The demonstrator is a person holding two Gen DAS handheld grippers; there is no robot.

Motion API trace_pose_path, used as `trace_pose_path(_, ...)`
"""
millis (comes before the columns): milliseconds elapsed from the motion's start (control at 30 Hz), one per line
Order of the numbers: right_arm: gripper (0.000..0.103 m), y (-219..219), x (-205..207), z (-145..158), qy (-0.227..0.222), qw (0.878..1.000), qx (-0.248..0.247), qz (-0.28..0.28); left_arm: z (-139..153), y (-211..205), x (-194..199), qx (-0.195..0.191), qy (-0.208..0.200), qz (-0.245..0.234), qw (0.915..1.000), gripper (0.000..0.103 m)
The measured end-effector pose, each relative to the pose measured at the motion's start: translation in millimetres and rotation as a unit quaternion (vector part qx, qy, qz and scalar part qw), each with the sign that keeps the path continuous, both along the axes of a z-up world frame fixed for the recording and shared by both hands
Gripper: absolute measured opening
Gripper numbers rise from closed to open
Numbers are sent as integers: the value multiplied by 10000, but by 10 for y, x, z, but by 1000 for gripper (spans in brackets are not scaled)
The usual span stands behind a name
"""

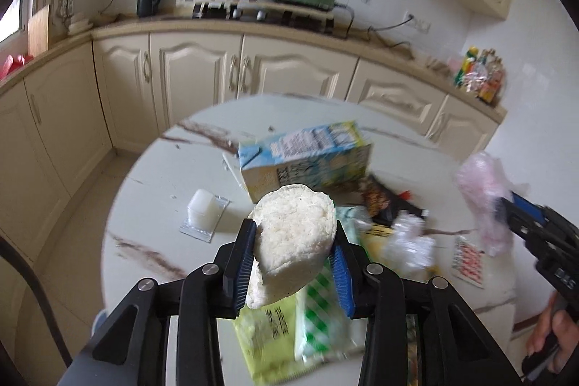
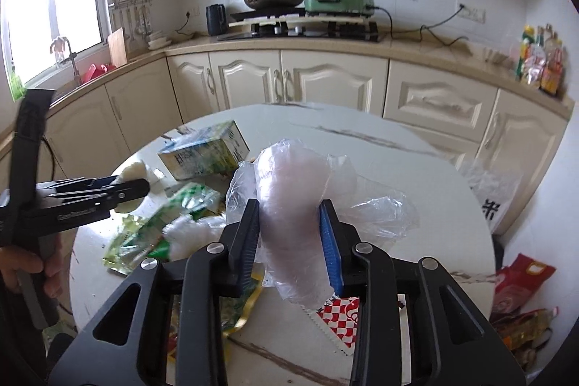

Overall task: Collect trash
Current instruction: 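Carry bun and bag over the blue bucket and open both grippers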

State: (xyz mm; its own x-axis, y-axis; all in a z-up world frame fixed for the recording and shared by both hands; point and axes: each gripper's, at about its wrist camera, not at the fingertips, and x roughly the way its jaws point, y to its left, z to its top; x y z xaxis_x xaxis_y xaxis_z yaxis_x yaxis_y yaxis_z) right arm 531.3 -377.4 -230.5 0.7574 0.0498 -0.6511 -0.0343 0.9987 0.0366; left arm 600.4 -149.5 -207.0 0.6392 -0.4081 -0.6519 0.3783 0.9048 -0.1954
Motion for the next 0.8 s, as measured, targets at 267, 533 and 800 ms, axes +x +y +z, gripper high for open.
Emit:
trace_pose_path(267, 31, 616, -158, 434, -403, 9985, -151, 332, 512, 723, -768, -278, -576, 204, 9977, 36)
trace_pose_path(533, 31, 2063, -170, 679, -677, 9856, 55, 1545, 624, 2058, -1399, -37, -808, 1249, 9889, 36)
trace_pose_path(800, 32, 3756, 72, -18, -120, 9609, 430, 2731, -98, 3238, -1527, 396, -45, 2452, 9686, 36)
